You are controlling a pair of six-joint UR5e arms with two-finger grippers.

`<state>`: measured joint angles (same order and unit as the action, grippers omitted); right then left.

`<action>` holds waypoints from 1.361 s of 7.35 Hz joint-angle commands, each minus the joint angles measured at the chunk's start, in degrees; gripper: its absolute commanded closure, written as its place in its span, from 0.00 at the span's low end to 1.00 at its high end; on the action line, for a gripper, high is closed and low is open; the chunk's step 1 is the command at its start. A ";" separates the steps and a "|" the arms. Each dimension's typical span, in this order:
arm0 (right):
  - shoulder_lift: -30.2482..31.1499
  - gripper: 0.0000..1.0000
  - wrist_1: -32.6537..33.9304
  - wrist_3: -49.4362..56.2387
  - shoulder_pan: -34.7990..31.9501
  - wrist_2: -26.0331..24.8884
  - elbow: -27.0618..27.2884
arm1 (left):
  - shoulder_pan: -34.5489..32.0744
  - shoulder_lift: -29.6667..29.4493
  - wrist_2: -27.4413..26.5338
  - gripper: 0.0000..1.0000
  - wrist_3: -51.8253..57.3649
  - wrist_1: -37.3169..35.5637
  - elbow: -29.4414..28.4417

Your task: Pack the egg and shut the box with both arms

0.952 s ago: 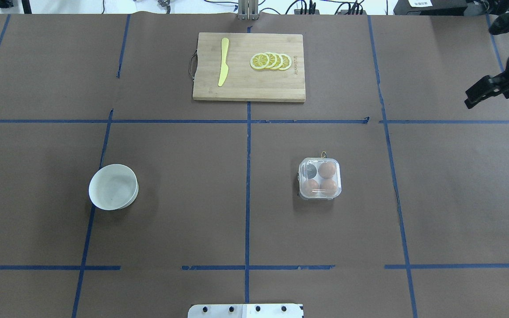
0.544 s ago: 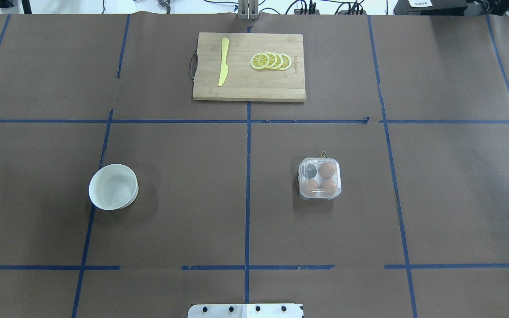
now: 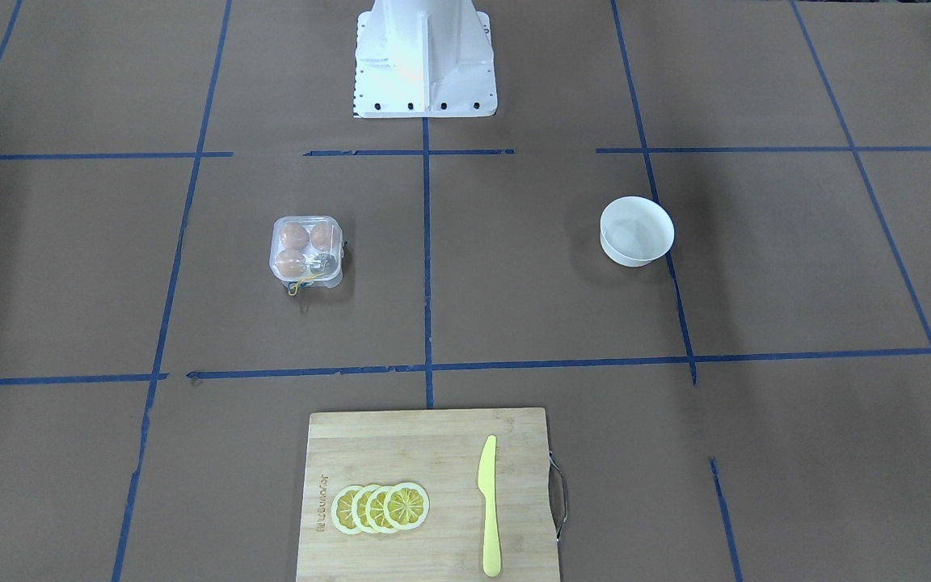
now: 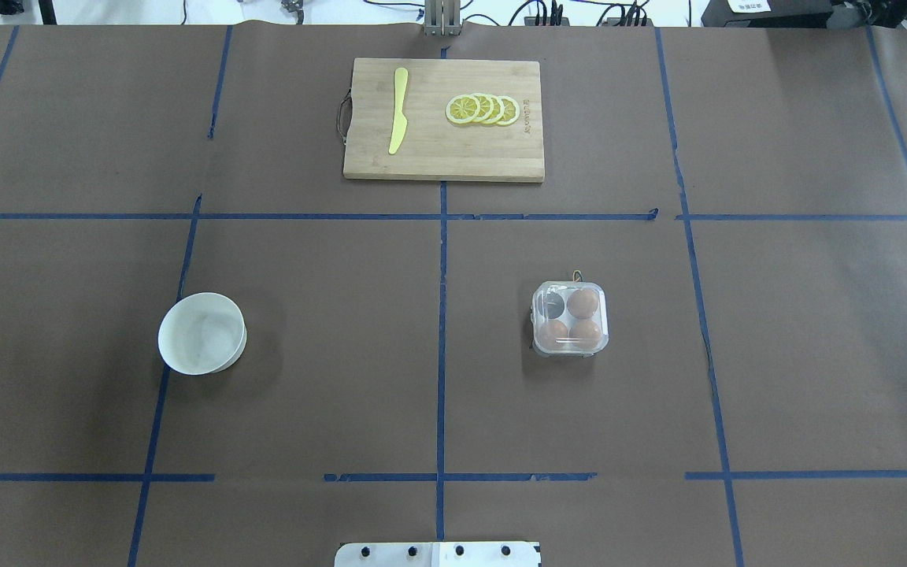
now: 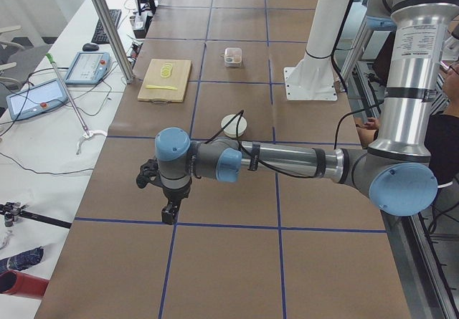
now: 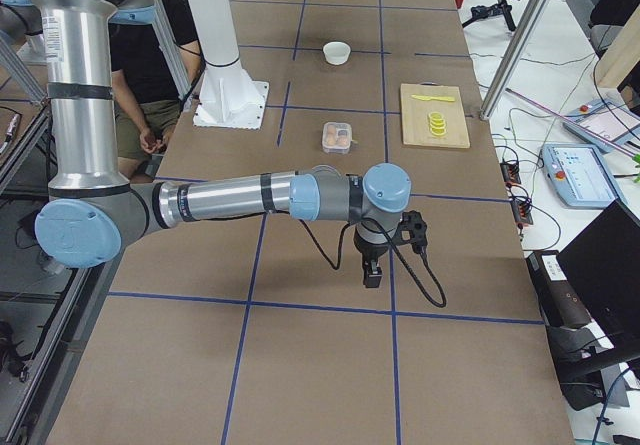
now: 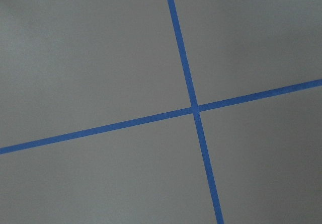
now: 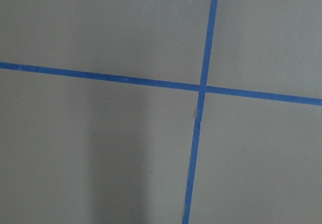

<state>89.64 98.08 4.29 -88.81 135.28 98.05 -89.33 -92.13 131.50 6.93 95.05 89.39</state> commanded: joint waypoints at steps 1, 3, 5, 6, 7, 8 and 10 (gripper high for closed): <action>0.62 0.00 -0.26 0.02 -2.76 -0.02 -3.11 | 0.03 1.94 0.42 0.00 -0.51 -0.04 -0.09; 2.45 0.00 -0.60 0.11 -3.13 -0.36 -3.30 | 0.12 1.96 1.39 0.00 -3.41 0.13 -0.09; 2.82 0.00 -8.21 -0.59 -3.39 -0.28 -8.11 | 0.12 1.95 1.39 0.00 -3.42 0.40 0.00; 2.64 0.00 -9.30 -0.77 -3.30 -0.28 -8.92 | 0.12 1.95 1.39 0.00 -3.42 0.40 0.17; 2.64 0.00 -9.31 -1.12 -3.39 -0.19 -9.02 | 0.12 1.87 1.48 0.00 -3.50 0.31 0.26; 2.73 0.00 -9.31 -1.12 -3.39 -0.10 -8.93 | 0.12 1.87 1.39 0.00 -4.38 0.31 0.35; 2.64 0.00 -9.40 -1.12 -3.48 -0.01 -8.93 | 0.12 1.87 1.39 0.00 -9.18 0.66 0.44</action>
<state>92.31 88.75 3.19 -92.22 135.21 89.16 -89.23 -90.26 132.90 0.96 95.48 89.77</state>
